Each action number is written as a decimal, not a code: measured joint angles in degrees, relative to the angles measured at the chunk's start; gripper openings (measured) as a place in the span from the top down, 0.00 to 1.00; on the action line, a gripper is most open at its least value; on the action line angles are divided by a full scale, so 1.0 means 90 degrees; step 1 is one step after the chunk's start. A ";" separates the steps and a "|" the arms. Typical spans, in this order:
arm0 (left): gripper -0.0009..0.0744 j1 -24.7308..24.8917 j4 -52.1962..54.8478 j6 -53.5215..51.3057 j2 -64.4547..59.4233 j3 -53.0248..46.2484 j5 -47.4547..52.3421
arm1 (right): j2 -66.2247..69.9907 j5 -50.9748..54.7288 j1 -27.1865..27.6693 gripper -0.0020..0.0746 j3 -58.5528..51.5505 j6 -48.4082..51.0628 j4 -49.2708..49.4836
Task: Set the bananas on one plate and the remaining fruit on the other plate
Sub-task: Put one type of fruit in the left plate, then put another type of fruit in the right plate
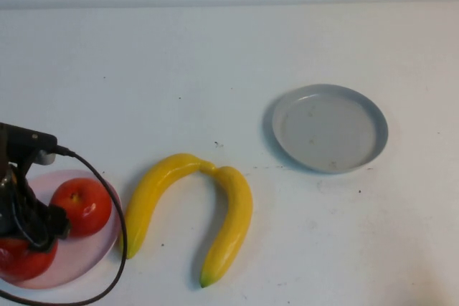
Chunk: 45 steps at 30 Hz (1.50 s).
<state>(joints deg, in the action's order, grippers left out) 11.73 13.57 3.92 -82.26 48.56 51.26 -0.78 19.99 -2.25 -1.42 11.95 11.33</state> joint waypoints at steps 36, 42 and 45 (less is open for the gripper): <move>0.92 0.0000 -0.1231 -0.0565 0.3404 0.0181 0.0391 | 0.0000 0.0000 0.0000 1.00 0.0000 0.0000 0.0000; 0.99 0.0000 -0.1563 -0.0574 0.4843 -0.0967 -0.0453 | 0.0000 0.0000 0.0000 1.00 0.0000 0.0000 0.0000; 0.99 0.0000 -0.1936 -0.0574 0.5539 -0.1573 -0.1252 | 0.0000 0.0000 0.0000 1.00 0.0000 0.0000 0.0000</move>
<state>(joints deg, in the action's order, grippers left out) 11.73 -3.85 -1.24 -32.41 34.40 40.00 -0.78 19.99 -2.25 -1.42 11.95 11.33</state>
